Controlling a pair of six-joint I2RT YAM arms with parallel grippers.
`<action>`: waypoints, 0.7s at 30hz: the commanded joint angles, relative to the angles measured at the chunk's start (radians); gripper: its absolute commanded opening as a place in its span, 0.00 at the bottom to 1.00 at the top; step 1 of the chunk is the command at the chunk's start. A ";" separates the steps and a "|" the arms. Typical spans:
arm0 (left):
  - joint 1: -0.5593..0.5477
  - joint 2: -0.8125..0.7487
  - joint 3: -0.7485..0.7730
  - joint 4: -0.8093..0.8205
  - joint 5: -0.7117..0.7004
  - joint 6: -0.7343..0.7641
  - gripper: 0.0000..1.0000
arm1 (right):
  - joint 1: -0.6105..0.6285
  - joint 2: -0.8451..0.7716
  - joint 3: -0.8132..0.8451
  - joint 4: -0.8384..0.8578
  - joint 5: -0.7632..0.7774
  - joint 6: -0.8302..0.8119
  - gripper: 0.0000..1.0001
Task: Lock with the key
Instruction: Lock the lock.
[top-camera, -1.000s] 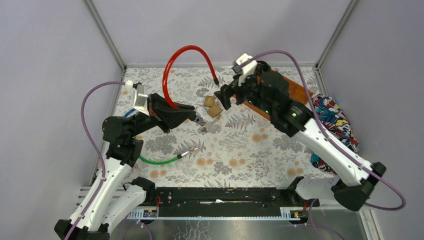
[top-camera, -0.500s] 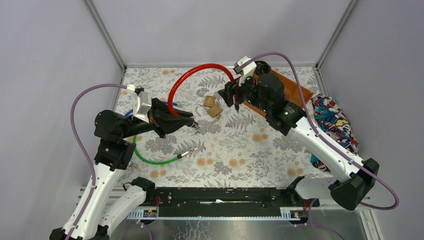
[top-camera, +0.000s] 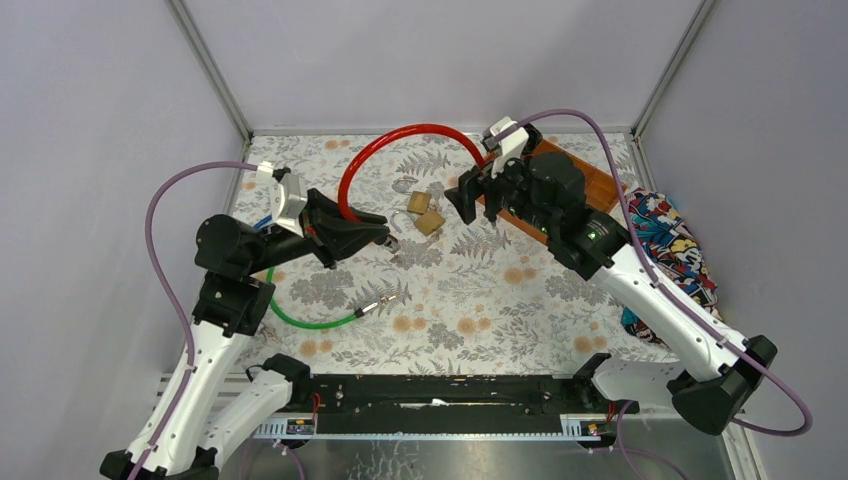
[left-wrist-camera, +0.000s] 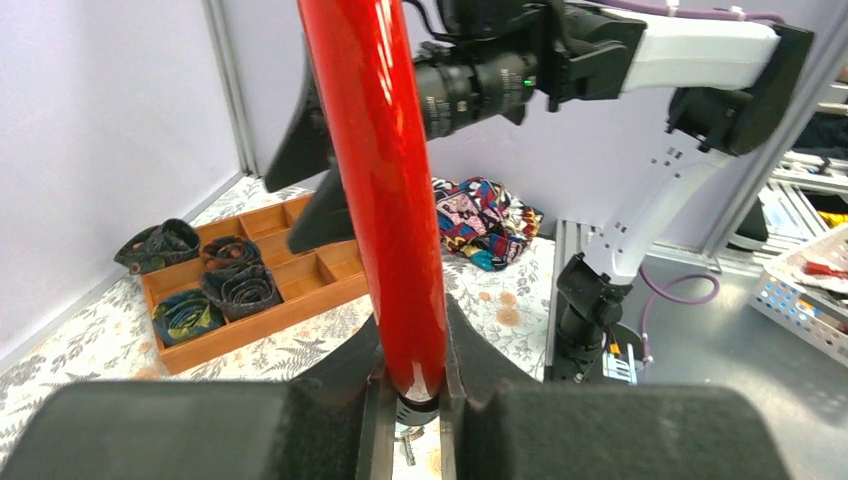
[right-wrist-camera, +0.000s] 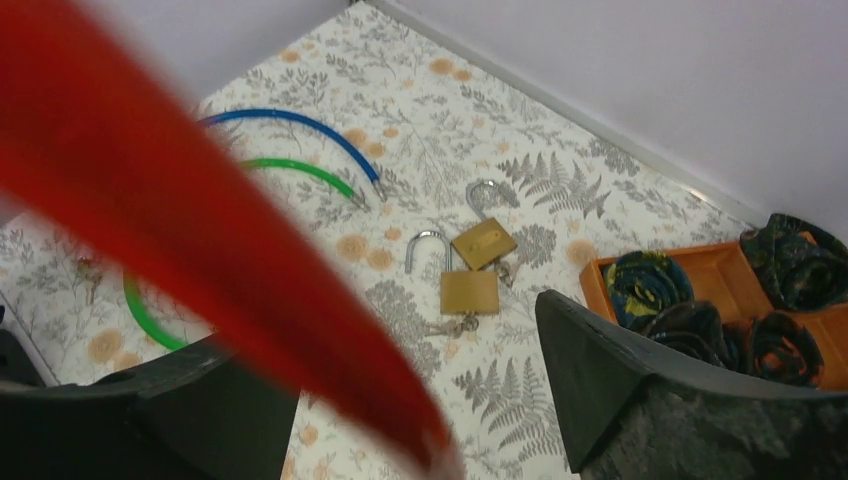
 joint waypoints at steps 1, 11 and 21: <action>0.004 0.002 0.015 0.039 -0.110 0.004 0.00 | 0.002 -0.063 0.030 -0.091 0.005 0.000 0.88; 0.004 0.004 0.014 0.054 -0.091 -0.001 0.00 | 0.002 -0.112 -0.020 -0.078 0.107 -0.019 0.78; 0.005 0.012 0.026 0.067 -0.086 -0.016 0.00 | 0.001 -0.006 0.008 0.061 0.047 -0.005 0.76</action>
